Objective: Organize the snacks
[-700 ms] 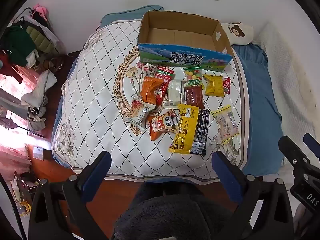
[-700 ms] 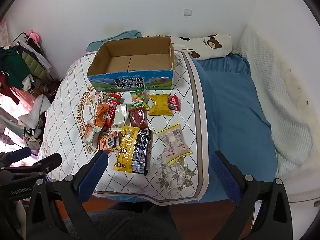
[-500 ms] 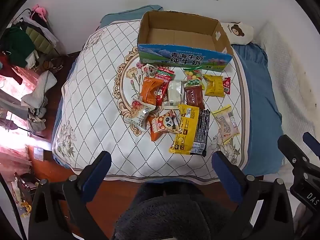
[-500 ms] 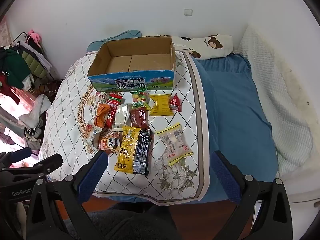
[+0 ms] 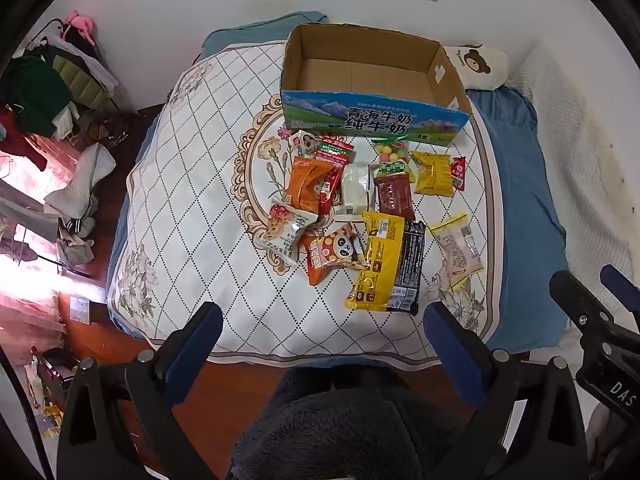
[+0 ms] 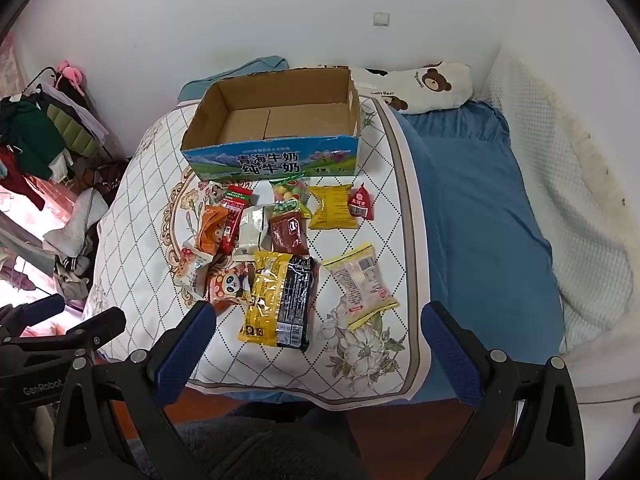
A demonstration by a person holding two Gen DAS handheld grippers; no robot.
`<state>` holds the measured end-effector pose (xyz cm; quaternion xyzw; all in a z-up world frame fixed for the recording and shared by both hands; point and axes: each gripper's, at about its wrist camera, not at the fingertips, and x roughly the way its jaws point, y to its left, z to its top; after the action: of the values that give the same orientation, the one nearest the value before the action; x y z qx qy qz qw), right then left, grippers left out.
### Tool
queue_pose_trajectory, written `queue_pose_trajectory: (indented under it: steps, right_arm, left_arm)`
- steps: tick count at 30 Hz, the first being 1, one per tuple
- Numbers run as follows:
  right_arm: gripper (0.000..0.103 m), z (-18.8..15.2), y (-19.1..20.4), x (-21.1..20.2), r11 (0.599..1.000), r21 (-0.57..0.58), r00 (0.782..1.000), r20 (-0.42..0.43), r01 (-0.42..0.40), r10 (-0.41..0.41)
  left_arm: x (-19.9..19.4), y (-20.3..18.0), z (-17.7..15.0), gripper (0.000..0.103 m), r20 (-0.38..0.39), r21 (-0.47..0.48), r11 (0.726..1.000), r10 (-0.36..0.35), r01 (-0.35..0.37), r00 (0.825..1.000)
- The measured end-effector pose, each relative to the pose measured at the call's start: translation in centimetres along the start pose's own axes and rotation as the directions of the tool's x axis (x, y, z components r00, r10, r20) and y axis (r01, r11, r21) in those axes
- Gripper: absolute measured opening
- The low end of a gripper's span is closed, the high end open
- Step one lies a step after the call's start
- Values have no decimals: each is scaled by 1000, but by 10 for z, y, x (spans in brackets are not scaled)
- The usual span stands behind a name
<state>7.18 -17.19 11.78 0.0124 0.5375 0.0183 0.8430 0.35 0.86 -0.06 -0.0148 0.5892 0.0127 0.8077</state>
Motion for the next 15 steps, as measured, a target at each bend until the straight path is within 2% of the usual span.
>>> queue_pose_trajectory:
  steps: [15]
  right_arm:
    - [103,2,8,2,1000,-7,1000,-6,3,-3]
  left_arm:
    - [-2,6,2,103,0,-7,1000,-5,5,1000]
